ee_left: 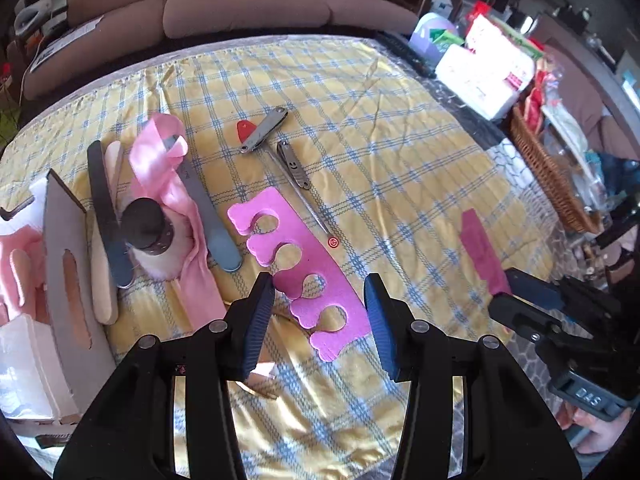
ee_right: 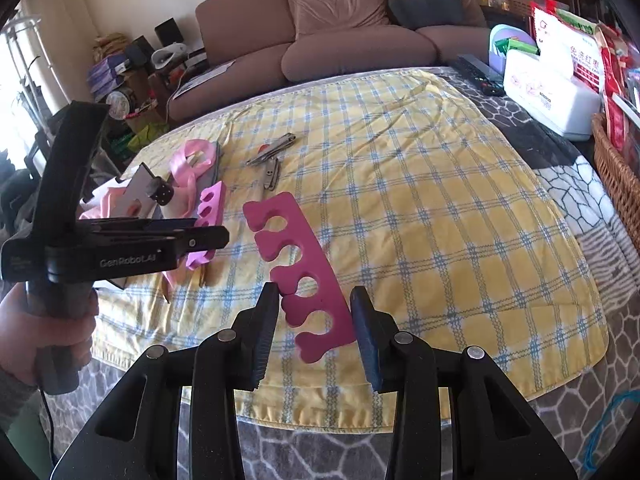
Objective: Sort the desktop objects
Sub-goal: 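Carry the pink toe separator into the cardboard box beside the container with the right tool, then open the right tool to release the toe separator in the box, then move the right tool toward the gold cuticle nipper on the bed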
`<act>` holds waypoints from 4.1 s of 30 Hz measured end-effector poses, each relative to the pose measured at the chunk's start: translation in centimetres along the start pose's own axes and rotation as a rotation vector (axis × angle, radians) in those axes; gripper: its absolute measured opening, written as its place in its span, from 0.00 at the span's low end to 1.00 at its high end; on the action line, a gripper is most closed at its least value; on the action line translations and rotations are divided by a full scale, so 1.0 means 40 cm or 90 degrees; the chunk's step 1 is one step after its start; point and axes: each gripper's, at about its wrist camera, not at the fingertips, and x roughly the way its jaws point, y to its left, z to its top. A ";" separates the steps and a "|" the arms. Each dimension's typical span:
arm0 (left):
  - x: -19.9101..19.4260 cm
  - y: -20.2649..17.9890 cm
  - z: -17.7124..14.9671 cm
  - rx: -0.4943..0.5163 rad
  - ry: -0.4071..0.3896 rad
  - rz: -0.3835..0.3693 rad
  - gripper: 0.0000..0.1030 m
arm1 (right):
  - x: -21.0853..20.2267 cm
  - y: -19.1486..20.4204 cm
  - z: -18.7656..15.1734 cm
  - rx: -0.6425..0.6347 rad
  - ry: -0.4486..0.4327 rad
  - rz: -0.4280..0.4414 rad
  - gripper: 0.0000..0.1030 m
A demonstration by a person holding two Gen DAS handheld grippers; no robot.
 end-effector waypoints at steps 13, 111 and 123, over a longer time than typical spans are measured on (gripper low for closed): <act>-0.286 0.323 -0.077 -0.080 -0.033 0.017 0.42 | 0.019 0.301 0.099 0.044 0.000 0.188 0.37; -0.280 0.230 -0.126 -0.034 -0.051 -0.063 1.00 | 0.068 0.253 0.094 0.045 0.011 -0.031 0.78; -0.240 0.234 -0.165 -0.133 -0.046 -0.091 1.00 | 0.195 0.321 0.001 -0.164 0.042 0.026 0.78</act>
